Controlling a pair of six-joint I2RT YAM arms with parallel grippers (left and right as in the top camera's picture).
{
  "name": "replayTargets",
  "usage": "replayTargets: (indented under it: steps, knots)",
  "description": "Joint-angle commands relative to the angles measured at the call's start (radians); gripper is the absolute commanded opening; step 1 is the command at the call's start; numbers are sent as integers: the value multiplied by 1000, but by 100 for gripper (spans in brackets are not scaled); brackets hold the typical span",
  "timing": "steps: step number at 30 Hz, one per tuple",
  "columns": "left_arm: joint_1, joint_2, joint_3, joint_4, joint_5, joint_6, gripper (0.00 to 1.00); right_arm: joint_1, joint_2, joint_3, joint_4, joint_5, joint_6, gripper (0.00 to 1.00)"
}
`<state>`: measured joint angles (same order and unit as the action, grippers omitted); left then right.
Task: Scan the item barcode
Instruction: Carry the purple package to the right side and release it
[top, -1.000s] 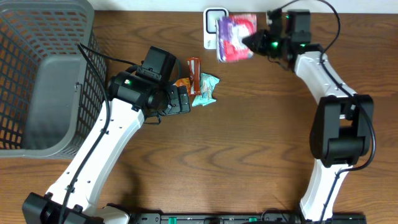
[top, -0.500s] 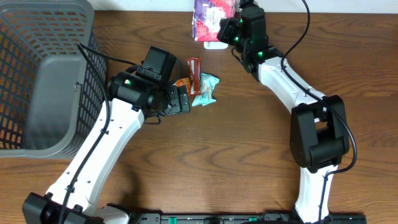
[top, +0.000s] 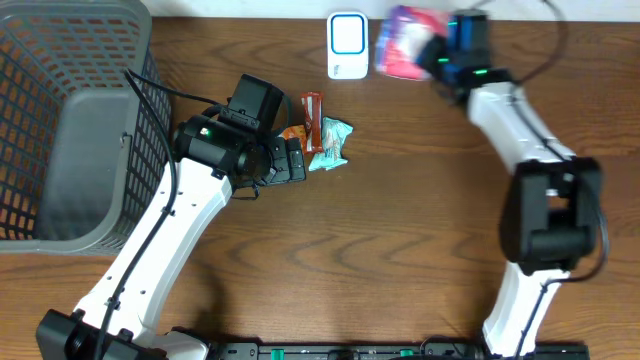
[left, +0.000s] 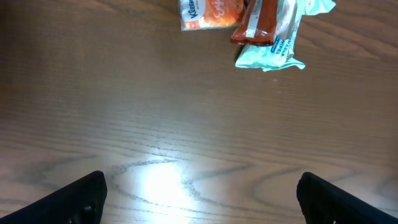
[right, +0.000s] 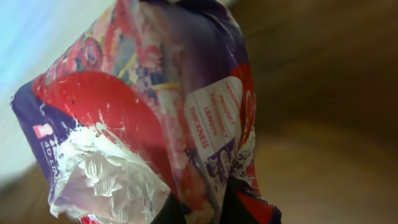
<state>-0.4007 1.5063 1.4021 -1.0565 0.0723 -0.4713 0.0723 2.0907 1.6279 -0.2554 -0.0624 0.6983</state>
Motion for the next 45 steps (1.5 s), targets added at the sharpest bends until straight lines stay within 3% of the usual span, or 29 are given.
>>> replayTargets:
  steps: [1, 6, 9, 16, 22, 24, 25, 27, 29, 33, 41, 45]
  knots:
    - [3, 3, 3, -5, -6, 6, 98, -146, -86, 20, -122, 19, 169, 1]
    - [3, 3, 3, -5, -6, 6, 98, -314, -81, 14, -354, 53, 408, 1]
    - [3, 3, 3, -5, -6, 6, 98, -389, -79, -5, -406, 76, 501, 2]
    - [3, 3, 3, -5, -6, 6, 98, -520, -76, -31, -371, 148, 562, 2]
    - [3, 3, 3, -5, -6, 6, 98, -591, -76, -32, -242, 165, 568, 2]
    - [3, 3, 3, -5, -6, 6, 98, -599, -76, -33, -201, 161, 523, 13]
    - [3, 3, 3, -5, -6, 6, 98, -599, -76, -33, -186, 161, 489, 35]
    - [3, 3, 3, -5, -6, 6, 98, -595, -76, -33, -172, 161, 450, 69]
    - [3, 3, 3, -5, -6, 6, 98, -589, -76, -33, -170, 161, 411, 83]
    - [3, 3, 3, -5, -6, 6, 98, -581, -76, -33, -171, 70, 260, 94]
    - [3, 3, 3, -5, -6, 6, 98, -492, -76, -33, -220, -627, -267, 97]
    - [3, 3, 3, -5, -6, 6, 98, -399, -76, -33, -358, -692, -352, 99]
